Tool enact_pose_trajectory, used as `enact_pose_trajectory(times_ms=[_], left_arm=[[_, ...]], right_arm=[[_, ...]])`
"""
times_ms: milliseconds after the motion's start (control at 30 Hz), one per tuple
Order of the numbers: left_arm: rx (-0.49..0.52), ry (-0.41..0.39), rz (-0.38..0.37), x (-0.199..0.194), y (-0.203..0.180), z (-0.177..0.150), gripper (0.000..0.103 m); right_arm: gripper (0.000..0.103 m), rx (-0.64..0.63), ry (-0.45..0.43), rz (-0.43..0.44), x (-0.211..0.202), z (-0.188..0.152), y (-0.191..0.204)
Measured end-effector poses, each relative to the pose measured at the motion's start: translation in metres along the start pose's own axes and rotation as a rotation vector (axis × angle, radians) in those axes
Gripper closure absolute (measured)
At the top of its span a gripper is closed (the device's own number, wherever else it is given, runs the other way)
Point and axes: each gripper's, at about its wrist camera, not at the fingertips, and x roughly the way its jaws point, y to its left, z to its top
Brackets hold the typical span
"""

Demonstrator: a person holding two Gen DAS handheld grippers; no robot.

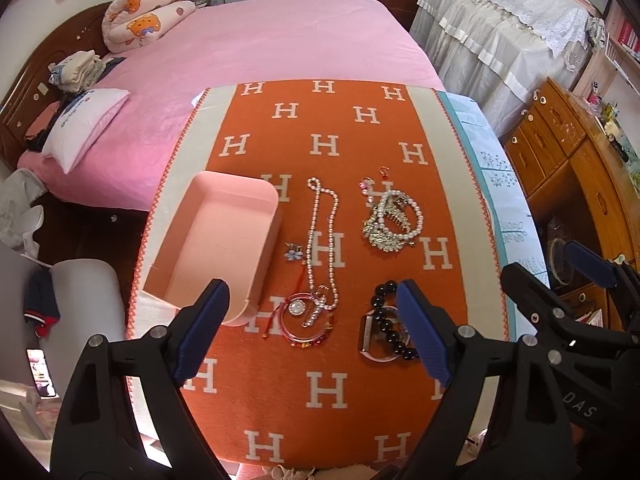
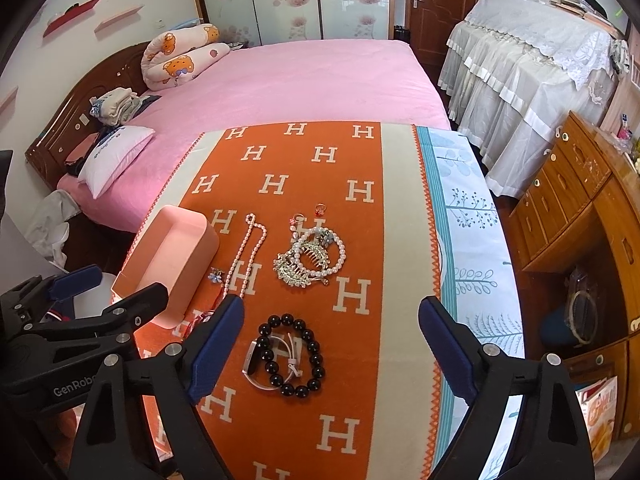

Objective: Organize jewelry

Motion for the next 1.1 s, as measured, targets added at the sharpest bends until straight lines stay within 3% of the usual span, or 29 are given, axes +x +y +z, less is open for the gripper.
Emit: enact_pose_trajectory(times_ms=[233, 433, 733, 900, 1100], left_arm=[[-0.001, -0.029, -0.004, -0.004, -0.009, 0.008, 0.020], [0.067, -0.070, 0.015, -0.011, -0.017, 0.023, 0.020], [0.042, -0.066, -0.006, -0.002, 0.012, 0.079, 0.019], [0.068, -0.030, -0.017, 0.024, 0.023, 0.112, 0.019], [0.118, 0.099, -0.111, 0.082, 0.027, 0.145, 0.020]], right_arm=[[0.017, -0.021, 0.003, 0.022, 0.001, 0.007, -0.006], [0.018, -0.021, 0.018, 0.056, 0.003, 0.019, -0.014], [0.026, 0.035, 0.085, 0.079, 0.028, 0.056, -0.035], [0.029, 0.078, 0.130, 0.078, 0.052, 0.079, -0.040], [0.036, 0.137, 0.224, 0.084, 0.099, 0.097, -0.036]])
